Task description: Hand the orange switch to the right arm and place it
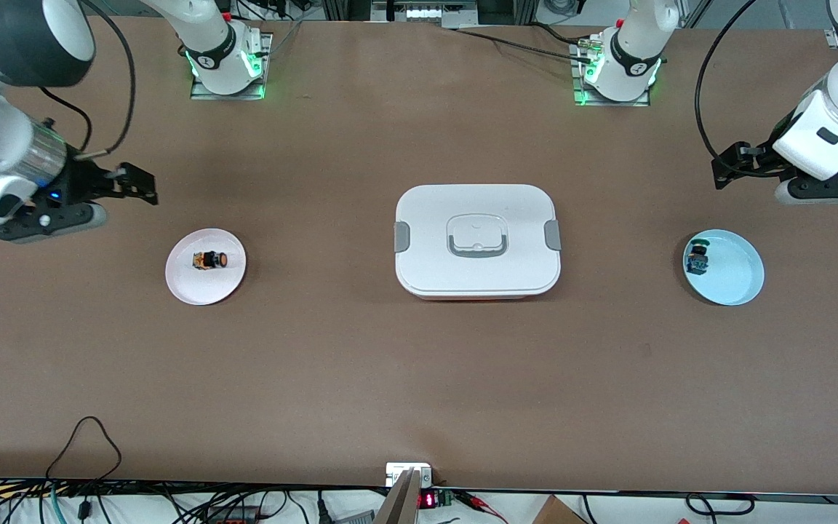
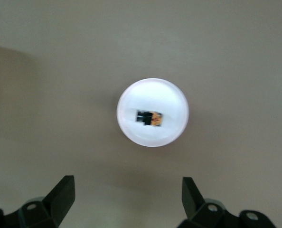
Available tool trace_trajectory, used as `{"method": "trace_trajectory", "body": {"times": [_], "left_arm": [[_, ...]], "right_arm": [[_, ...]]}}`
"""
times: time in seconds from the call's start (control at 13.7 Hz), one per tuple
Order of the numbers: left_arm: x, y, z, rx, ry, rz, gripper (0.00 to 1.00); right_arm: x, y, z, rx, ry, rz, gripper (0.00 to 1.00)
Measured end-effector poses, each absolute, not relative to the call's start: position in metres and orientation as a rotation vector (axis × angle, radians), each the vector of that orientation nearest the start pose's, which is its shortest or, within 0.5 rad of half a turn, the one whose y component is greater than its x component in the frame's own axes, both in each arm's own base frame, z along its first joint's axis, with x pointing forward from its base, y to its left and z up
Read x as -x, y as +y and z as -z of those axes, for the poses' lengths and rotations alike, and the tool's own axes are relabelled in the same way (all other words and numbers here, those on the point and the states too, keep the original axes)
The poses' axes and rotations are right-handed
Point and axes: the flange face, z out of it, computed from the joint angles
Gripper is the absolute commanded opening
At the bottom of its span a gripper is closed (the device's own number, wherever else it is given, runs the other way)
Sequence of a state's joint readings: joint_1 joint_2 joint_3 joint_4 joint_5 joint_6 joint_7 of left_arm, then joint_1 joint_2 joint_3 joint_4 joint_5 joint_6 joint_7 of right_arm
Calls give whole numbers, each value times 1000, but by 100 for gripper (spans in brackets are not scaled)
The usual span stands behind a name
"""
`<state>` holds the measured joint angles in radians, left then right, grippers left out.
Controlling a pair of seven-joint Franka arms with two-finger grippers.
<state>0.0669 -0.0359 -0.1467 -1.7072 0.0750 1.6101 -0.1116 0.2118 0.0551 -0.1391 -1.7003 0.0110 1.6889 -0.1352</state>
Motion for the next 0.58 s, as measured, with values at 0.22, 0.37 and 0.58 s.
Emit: {"method": "trace_trajectory", "body": {"times": [0.22,0.37,0.58], "left_arm": [[-542,-38,-586,3055,-38,-75,100],[-542,-38,-587,3055,-37,-72,100],[-542,-38,-587,3055,-37,-72,100]], "right_arm": [[-569,1,-577,3160,-58,-42,100],[-565,-31,-590,3138,130,-64,100],[-561,-39,-590,3142,168,-95,100]]}}
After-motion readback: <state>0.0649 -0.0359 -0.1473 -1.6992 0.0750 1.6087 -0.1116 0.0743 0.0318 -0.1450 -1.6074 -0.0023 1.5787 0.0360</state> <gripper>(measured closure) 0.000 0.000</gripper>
